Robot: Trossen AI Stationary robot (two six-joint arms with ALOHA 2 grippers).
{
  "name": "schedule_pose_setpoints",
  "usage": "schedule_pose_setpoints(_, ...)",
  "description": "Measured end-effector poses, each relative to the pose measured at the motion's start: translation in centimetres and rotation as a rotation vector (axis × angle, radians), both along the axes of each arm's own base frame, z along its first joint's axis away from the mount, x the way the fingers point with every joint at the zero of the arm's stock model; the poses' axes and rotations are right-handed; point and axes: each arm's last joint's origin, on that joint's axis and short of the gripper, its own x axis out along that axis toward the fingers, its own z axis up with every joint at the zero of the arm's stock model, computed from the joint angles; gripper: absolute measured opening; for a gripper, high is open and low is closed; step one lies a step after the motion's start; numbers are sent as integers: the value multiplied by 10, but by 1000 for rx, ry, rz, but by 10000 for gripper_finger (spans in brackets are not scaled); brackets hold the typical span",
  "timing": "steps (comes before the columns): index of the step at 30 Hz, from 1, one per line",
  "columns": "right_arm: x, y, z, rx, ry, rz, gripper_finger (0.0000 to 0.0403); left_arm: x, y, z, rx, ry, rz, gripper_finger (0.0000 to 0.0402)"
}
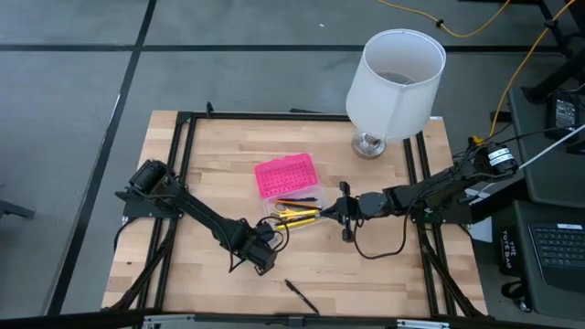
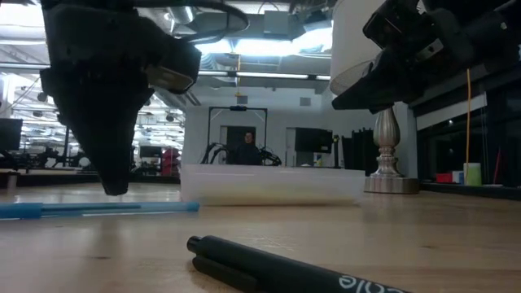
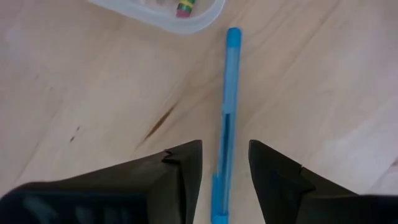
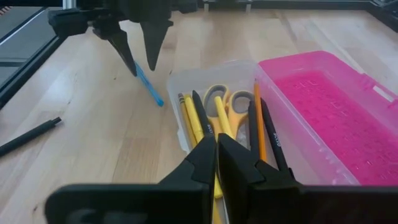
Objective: Pick & place school supplies into a supply box
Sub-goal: Put the blue pen into the pink supply box
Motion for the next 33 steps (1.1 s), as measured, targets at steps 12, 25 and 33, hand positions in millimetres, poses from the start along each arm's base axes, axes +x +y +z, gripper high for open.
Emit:
schedule_pose_setpoints(12,0,0,-2,-7,12,1,23,2,-3,-18,23,39,-9,123)
schedule_pose_setpoints(25,2,0,-7,-10,31,-1,23,-1,-7,-28,44,94,-37,114)
schedule_pose_setpoints(33,2,0,-7,-9,30,-1,23,-2,-8,-26,42,105,-105,37)
